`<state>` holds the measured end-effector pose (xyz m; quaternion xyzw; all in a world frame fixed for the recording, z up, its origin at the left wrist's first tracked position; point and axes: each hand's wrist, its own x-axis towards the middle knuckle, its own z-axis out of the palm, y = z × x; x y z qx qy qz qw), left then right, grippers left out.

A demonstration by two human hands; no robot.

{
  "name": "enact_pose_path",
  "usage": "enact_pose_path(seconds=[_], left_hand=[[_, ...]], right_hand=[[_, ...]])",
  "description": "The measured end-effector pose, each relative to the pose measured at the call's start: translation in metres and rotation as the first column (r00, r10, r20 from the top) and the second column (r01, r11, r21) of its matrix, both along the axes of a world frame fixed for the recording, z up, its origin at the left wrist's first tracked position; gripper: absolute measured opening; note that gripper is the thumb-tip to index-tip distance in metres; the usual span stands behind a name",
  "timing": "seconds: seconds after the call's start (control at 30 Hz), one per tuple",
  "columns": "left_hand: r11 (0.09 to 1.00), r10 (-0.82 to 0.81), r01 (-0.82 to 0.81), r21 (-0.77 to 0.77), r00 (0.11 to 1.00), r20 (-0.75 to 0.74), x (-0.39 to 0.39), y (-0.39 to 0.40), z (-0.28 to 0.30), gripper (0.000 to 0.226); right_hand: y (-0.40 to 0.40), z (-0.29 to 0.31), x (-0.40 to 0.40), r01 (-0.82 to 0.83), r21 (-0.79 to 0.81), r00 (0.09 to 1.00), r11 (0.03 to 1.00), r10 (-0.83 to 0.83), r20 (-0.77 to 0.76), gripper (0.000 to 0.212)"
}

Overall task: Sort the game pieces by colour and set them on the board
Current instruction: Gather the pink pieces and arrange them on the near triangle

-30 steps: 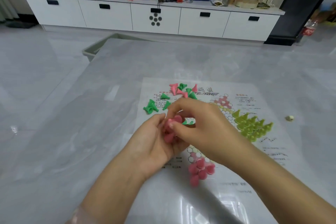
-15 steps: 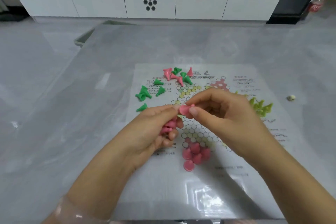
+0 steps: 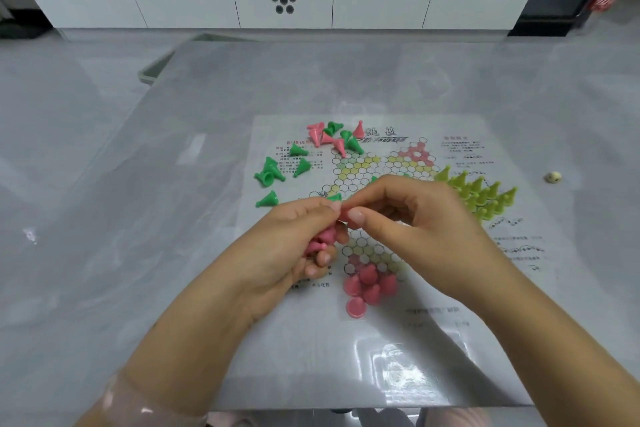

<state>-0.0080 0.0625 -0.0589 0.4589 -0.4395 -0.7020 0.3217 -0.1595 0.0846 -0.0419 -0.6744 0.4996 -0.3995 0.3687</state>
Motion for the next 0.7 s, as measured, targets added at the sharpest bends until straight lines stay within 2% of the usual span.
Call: enact_pose_path(seconds=[0.07,0.13,0.2,0.3,0.4,0.7], left_hand=[[1.0,0.012,-0.012,0.003,1.0,0.006,0.0,0.0,0.0,0.025],[0.998,0.066,-0.066,-0.005,0.998,0.016,0.002,-0.003,-0.001,0.022],[0.989,0.151,-0.151,-0.003,0.989,0.001,0.006,-0.006,-0.001,0.023],[0.973,0.229,-0.228,0.024,0.972,-0.045,0.013,-0.012,0.002,0.023],[0.966,0.258,-0.256,0.04,0.964,-0.063,0.017,-0.014,0.003,0.023],[0.971,0.235,-0.232,0.05,0.969,-0.079,0.019,-0.015,0.002,0.022]], right_hand=[[-0.002,0.0,-0.002,0.022,0.019,1.0,1.0,-0.023,0.007,0.011],[-0.004,-0.001,-0.005,0.074,0.073,0.997,0.995,-0.076,0.031,0.01],[-0.007,-0.003,-0.009,0.103,0.142,0.994,0.984,-0.1,-0.033,0.01],[-0.009,-0.009,-0.011,0.062,0.29,0.987,0.955,-0.015,-0.163,0.011],[-0.006,-0.012,-0.008,-0.043,0.44,0.991,0.897,0.093,-0.092,0.012],[-0.006,-0.018,-0.007,-0.08,0.457,0.989,0.886,0.128,-0.075,0.011]])
